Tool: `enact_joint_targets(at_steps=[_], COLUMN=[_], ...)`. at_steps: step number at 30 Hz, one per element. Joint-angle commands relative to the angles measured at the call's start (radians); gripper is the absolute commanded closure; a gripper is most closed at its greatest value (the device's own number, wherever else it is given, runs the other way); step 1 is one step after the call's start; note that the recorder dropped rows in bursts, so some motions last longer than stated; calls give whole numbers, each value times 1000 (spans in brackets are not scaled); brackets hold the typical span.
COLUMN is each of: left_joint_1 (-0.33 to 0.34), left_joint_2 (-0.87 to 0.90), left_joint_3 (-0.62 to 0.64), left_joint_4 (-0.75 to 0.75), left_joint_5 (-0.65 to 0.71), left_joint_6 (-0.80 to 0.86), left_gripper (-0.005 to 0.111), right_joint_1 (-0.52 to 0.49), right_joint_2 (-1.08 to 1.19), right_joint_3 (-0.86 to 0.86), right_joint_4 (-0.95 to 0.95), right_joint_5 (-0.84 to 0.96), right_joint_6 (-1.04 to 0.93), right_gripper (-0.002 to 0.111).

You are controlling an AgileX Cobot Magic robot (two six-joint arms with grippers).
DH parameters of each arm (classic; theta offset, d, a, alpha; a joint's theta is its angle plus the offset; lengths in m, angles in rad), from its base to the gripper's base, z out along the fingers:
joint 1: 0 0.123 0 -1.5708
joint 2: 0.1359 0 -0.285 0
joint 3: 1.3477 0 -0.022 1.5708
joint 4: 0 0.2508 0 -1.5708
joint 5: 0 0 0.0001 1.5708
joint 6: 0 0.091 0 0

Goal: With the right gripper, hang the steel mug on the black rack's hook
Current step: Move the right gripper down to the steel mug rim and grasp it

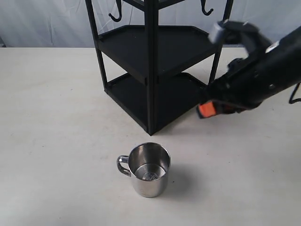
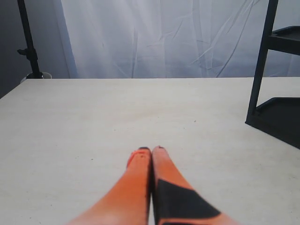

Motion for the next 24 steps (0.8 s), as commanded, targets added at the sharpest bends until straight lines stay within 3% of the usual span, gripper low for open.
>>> enact_joint_targets(at_steps=[1, 12, 24], left_joint_1=[-5, -5, -5], left_joint_2=[4, 4, 4], left_joint_3=[5, 5, 5], left_joint_4=[0, 0, 0], left_joint_5=[-14, -14, -14], left_joint_6=[-2, -2, -2], left_gripper=[107, 107, 107], right_joint_1=[132, 267, 278], right_joint_2=[96, 209, 327], right_joint_3=[-29, -31, -31], right_joint_4=[-151, -159, -101], right_joint_5=[-41, -114, -165], right_joint_6=[73, 90, 76], right_gripper=[64, 63, 63])
